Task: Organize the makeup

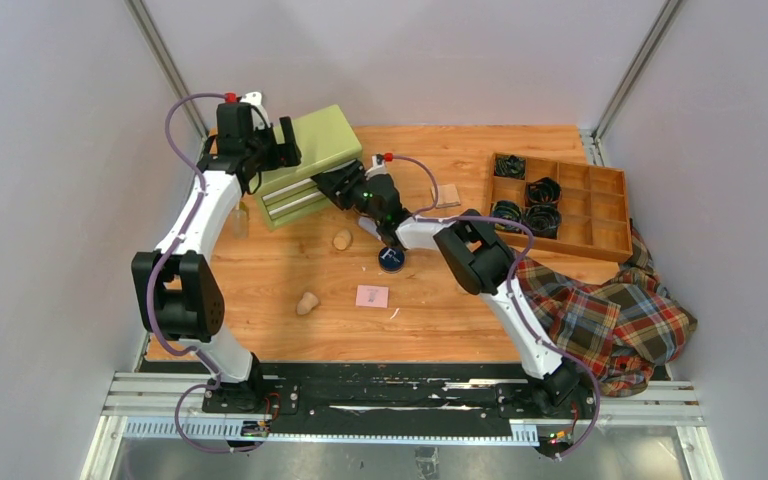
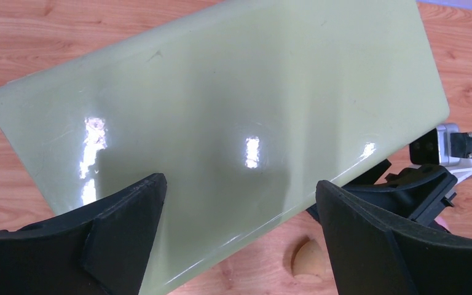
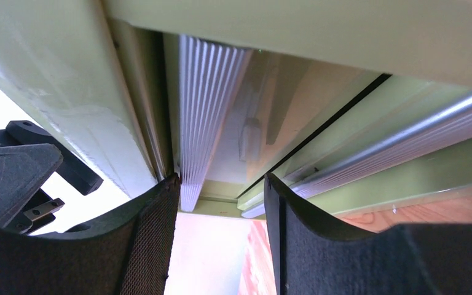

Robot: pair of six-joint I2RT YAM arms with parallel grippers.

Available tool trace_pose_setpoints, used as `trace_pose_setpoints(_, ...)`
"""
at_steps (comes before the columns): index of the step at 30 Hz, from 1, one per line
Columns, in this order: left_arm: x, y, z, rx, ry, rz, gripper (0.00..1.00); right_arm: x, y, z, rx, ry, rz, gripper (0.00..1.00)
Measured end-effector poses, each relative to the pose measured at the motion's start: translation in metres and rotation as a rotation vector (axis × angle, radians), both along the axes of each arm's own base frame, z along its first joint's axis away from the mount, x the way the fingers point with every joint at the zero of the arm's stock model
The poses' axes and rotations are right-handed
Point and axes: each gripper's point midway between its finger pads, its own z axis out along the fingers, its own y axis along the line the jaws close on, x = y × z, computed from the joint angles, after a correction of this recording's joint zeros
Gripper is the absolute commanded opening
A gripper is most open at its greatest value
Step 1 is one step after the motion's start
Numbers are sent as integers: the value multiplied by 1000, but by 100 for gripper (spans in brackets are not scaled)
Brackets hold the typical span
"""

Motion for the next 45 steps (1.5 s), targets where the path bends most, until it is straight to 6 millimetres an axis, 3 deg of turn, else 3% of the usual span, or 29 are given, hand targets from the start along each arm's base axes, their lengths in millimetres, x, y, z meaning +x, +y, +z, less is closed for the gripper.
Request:
trace_pose_setpoints(7,3,-4,0,-12,-18,-17,98,9,2,5,47,23,-59,43)
trace_pose_setpoints(14,2,-5,-1,-16,-18,-26,98,18,5,18,82,22,-109,12)
trace_pose_setpoints(21,1,-5,-1,-16,-21,-27,98,21,5,19,101,42,-123,1)
trace_pose_setpoints(28,0,-5,-1,-15,-18,-25,98,13,-2,14,118,33,-124,1)
trace_pose_setpoints(45,14,-1,0,4,-11,-2,98,-42,-38,9,81,57,-72,1)
